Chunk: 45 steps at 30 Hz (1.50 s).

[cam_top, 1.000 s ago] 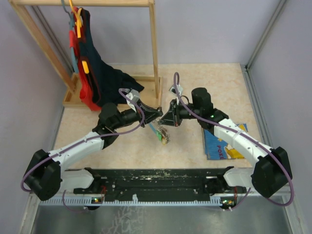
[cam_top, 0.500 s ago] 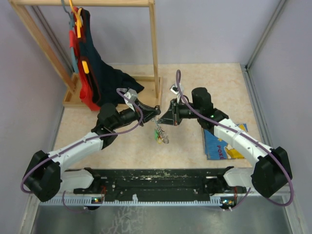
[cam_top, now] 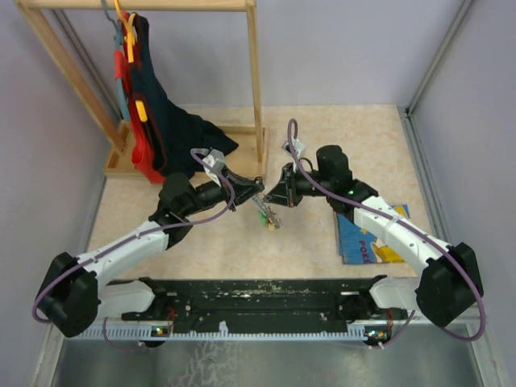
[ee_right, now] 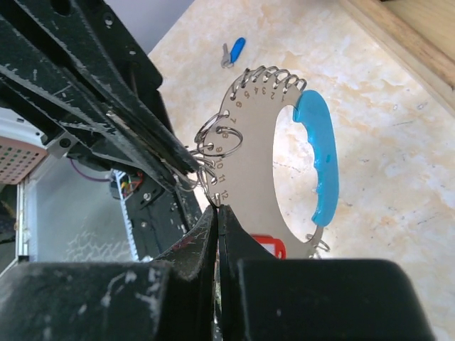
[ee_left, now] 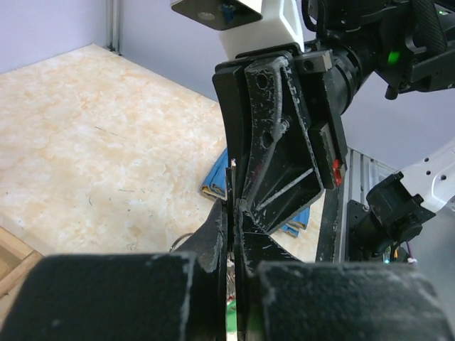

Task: Remove the keys from the keyring

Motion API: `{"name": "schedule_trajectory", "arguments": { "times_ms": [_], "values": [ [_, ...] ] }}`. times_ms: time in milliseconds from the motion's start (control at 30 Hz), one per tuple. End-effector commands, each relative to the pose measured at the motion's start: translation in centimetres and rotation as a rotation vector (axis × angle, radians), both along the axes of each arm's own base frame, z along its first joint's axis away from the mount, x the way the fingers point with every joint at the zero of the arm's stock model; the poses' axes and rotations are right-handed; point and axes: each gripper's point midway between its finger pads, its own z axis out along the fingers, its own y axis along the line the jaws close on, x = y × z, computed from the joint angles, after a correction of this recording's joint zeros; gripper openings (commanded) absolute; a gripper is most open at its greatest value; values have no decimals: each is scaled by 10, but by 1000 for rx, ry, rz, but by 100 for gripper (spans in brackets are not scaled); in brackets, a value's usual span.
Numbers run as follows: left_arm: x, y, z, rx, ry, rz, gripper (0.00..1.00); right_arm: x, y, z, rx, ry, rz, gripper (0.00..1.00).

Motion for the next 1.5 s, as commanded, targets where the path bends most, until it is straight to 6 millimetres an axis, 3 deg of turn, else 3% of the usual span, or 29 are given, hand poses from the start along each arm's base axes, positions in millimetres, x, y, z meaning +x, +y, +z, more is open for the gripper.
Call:
{"name": "schedule_trajectory", "arguments": {
  "times_ms": [0,433,667,833,933,1167,1467],
  "values": [
    [-9,7,10,-14,-67,-10,0,14,-2,33,45,-136,-13,0],
    [-15,11,-10,18,-46,-15,0,14,-8,34,126,-125,37,0],
    [-2,9,1,15,-63,10,0,-9,-4,17,80,-286,239,0],
    [-1,7,5,19,-70,-5,0,-12,-5,12,57,-348,285,27],
    [-4,6,6,14,-67,-29,0,-14,-7,10,46,-401,321,34],
    [-15,0,20,-47,-70,-106,0,-13,-8,6,50,-559,362,41],
    [-26,-11,35,-119,-42,-208,0,-22,1,2,58,-614,393,43]
  ]
}}
